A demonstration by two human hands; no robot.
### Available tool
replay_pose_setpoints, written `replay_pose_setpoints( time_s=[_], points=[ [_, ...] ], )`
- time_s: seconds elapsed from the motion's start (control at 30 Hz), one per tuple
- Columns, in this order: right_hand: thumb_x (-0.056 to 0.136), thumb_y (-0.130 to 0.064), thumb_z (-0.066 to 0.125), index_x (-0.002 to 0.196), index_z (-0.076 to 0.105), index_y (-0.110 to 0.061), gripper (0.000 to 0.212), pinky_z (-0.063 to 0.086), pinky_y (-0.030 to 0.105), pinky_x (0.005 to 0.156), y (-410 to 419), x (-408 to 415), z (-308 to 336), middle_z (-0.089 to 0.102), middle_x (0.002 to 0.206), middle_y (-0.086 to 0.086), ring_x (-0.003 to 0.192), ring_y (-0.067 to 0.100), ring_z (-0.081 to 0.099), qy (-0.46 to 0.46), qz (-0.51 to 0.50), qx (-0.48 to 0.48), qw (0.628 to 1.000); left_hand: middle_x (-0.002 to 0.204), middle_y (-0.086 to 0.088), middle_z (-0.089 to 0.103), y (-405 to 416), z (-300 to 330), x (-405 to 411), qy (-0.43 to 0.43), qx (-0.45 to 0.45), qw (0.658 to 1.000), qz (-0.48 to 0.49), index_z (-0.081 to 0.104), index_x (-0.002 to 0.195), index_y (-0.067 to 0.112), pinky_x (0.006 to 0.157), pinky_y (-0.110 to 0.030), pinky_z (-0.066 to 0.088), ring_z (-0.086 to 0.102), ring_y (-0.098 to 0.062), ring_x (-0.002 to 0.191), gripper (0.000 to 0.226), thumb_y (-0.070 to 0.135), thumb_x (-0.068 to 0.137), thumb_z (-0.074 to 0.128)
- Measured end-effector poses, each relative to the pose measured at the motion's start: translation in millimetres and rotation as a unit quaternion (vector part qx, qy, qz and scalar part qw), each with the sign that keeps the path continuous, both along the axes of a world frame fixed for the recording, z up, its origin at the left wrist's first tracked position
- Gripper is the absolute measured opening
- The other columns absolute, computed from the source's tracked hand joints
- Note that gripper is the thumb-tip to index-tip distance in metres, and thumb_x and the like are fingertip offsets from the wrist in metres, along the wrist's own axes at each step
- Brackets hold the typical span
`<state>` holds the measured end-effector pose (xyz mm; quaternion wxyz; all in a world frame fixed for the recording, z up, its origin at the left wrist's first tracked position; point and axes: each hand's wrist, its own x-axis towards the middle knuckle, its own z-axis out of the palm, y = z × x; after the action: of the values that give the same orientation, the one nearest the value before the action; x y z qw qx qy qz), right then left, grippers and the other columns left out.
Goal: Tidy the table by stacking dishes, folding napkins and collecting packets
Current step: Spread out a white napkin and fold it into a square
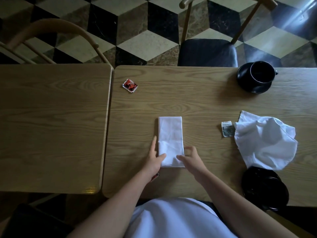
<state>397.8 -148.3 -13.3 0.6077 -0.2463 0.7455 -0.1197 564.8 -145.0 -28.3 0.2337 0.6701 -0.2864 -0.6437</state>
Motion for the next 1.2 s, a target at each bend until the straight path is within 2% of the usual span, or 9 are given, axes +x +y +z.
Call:
replay_pose_setpoints(
  time_s=[0.07, 0.13, 0.3, 0.43, 0.67, 0.77, 0.9, 1.1, 1.2],
  points=[
    [0.085, -0.018, 0.071, 0.127, 0.039, -0.030, 0.054, 0.047, 0.029, 0.063, -12, -4, 2, 0.067, 0.097, 0.009, 0.078, 0.020, 0.064, -0.009, 0.037, -0.036, 0.999, 0.154, 0.002, 0.040, -8, 0, 1, -0.018, -0.033, 0.994, -0.099, 0.026, 0.155, 0.029, 0.113, -0.026, 0.034, 0.042, -0.007, 0.137, 0.071, 0.011, 0.095, 0.058],
    [0.087, -0.017, 0.069, 0.130, 0.041, -0.034, 0.054, 0.045, 0.028, 0.060, -28, -7, 2, 0.062, 0.083, 0.004, 0.068, 0.016, 0.058, -0.019, 0.098, -0.057, 0.993, 0.151, 0.010, 0.036, -18, -1, 0, -0.023, -0.013, 0.991, -0.131, 0.033, 0.152, 0.028, 0.112, -0.023, 0.026, 0.031, -0.006, 0.140, 0.062, 0.021, 0.096, 0.058],
    [0.090, -0.017, 0.064, 0.122, 0.064, -0.022, 0.033, 0.040, 0.027, 0.059, -53, -14, -3, 0.062, 0.094, 0.006, 0.079, 0.022, 0.057, -0.047, 0.123, -0.006, 0.991, 0.128, 0.001, 0.056, -42, -4, 0, -0.013, 0.051, 0.997, -0.059, 0.055, 0.129, 0.027, 0.083, -0.023, 0.046, 0.059, -0.012, 0.105, 0.036, 0.026, 0.093, 0.061],
    [0.093, -0.013, 0.059, 0.108, 0.071, -0.003, 0.023, 0.039, 0.026, 0.051, -68, -19, -4, 0.064, 0.077, 0.009, 0.063, 0.021, 0.057, -0.122, 0.001, 0.042, 0.992, 0.097, -0.004, 0.071, -64, 1, 6, 0.037, 0.122, 0.992, 0.008, 0.068, 0.102, 0.017, 0.069, -0.025, 0.050, 0.065, -0.015, 0.083, 0.016, 0.026, 0.092, 0.059],
    [0.089, 0.000, 0.049, 0.075, 0.074, 0.003, 0.029, 0.055, 0.024, 0.050, -93, -24, -7, 0.077, 0.080, 0.014, 0.058, 0.016, 0.070, -0.196, -0.123, 0.110, 0.967, 0.070, -0.016, 0.074, -100, 9, 18, 0.163, 0.243, 0.952, 0.090, 0.064, 0.087, -0.006, 0.050, -0.025, 0.052, 0.070, -0.023, 0.060, 0.040, 0.015, 0.094, 0.030],
    [0.088, -0.015, 0.066, 0.076, 0.068, -0.007, 0.014, 0.045, 0.021, 0.043, -98, -23, -11, 0.069, 0.071, 0.009, 0.046, 0.010, 0.058, -0.112, -0.030, 0.066, 0.991, 0.063, -0.007, 0.071, -106, 7, 17, 0.080, 0.239, 0.968, 0.001, 0.063, 0.081, 0.001, 0.047, -0.022, 0.043, 0.063, -0.015, 0.053, 0.027, 0.015, 0.090, 0.042],
    [0.087, -0.039, 0.069, 0.063, 0.063, -0.014, 0.035, 0.038, 0.022, 0.045, -105, -19, -19, 0.060, 0.054, -0.001, 0.042, 0.013, 0.049, 0.043, 0.104, -0.013, 0.994, 0.061, -0.005, 0.062, -109, -3, 12, -0.080, 0.173, 0.979, -0.077, 0.055, 0.078, 0.013, 0.042, -0.019, 0.032, 0.049, -0.013, 0.043, 0.029, 0.040, 0.091, 0.056],
    [0.083, -0.052, 0.066, 0.088, 0.058, -0.015, 0.038, 0.051, 0.037, 0.070, -110, -11, -19, 0.071, 0.086, 0.006, 0.082, 0.026, 0.066, 0.172, 0.160, -0.088, 0.968, 0.072, -0.002, 0.059, -114, -7, 2, -0.240, 0.061, 0.963, -0.101, 0.046, 0.075, 0.016, 0.047, -0.027, 0.033, 0.050, -0.014, 0.056, 0.040, 0.050, 0.085, 0.064],
    [0.086, -0.051, 0.062, 0.101, 0.050, -0.021, 0.035, 0.046, 0.036, 0.068, -115, -7, -19, 0.069, 0.087, 0.003, 0.083, 0.030, 0.064, 0.188, 0.186, -0.155, 0.952, 0.076, -0.003, 0.058, -117, -1, -6, -0.309, -0.060, 0.944, -0.103, 0.040, 0.083, 0.013, 0.054, -0.032, 0.031, 0.050, -0.021, 0.064, 0.041, 0.040, 0.083, 0.071]
  ],
)
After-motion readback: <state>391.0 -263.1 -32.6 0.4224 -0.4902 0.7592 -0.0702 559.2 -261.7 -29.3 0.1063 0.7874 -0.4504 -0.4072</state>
